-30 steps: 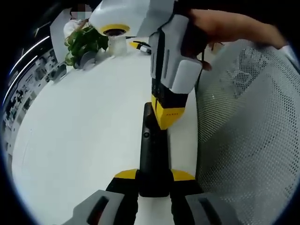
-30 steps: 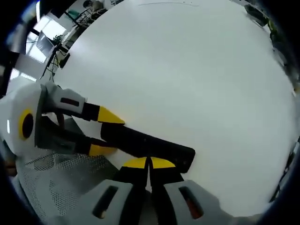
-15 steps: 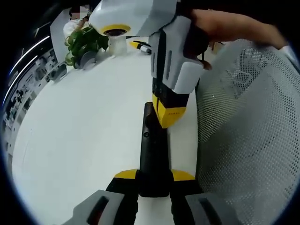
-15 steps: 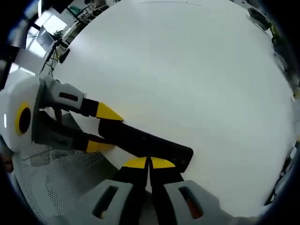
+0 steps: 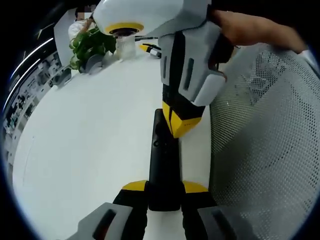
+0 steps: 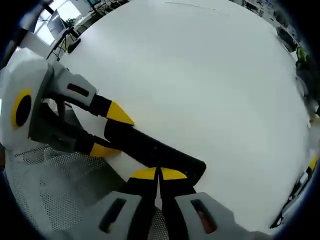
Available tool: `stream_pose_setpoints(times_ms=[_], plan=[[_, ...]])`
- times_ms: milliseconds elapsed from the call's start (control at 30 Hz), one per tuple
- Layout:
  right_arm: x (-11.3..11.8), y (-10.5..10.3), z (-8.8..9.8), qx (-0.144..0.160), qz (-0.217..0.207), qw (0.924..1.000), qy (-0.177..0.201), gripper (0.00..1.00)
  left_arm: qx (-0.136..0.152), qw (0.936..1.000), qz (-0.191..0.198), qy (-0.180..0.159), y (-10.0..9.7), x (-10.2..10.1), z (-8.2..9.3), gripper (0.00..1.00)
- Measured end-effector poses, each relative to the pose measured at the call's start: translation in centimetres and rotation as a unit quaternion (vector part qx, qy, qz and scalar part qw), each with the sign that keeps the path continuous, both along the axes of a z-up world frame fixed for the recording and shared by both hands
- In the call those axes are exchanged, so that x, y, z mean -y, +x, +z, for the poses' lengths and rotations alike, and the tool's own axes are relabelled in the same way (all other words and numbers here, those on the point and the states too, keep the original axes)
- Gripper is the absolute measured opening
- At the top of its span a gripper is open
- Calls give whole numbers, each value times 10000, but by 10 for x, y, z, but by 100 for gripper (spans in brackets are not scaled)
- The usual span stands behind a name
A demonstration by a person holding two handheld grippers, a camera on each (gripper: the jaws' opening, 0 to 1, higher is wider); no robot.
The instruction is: Press the specified remote control buttons in sequence, fully releasing each button before pressing the next.
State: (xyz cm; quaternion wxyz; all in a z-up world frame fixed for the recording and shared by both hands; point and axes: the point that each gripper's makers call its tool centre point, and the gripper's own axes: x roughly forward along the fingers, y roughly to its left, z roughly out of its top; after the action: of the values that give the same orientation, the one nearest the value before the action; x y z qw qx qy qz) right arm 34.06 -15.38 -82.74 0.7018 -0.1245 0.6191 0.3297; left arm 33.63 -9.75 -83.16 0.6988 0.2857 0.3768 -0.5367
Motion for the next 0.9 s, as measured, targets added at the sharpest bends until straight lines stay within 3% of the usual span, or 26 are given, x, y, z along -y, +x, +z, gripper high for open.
stream_pose_setpoints(times_ms=[300, 533, 900], plan=[[0, -1, 0, -55, 48, 9999, -95, 0, 33, 10000, 44, -23, -1, 0, 0, 25], [1, -1, 1, -325, -282, 9991, 58, 0, 64, 10000, 18, -9, -2, 0, 1, 25], [4, 15, 12, -230, -942, 9940, 508, 0, 101, 9999, -21, 16, -2, 1, 1, 25]])
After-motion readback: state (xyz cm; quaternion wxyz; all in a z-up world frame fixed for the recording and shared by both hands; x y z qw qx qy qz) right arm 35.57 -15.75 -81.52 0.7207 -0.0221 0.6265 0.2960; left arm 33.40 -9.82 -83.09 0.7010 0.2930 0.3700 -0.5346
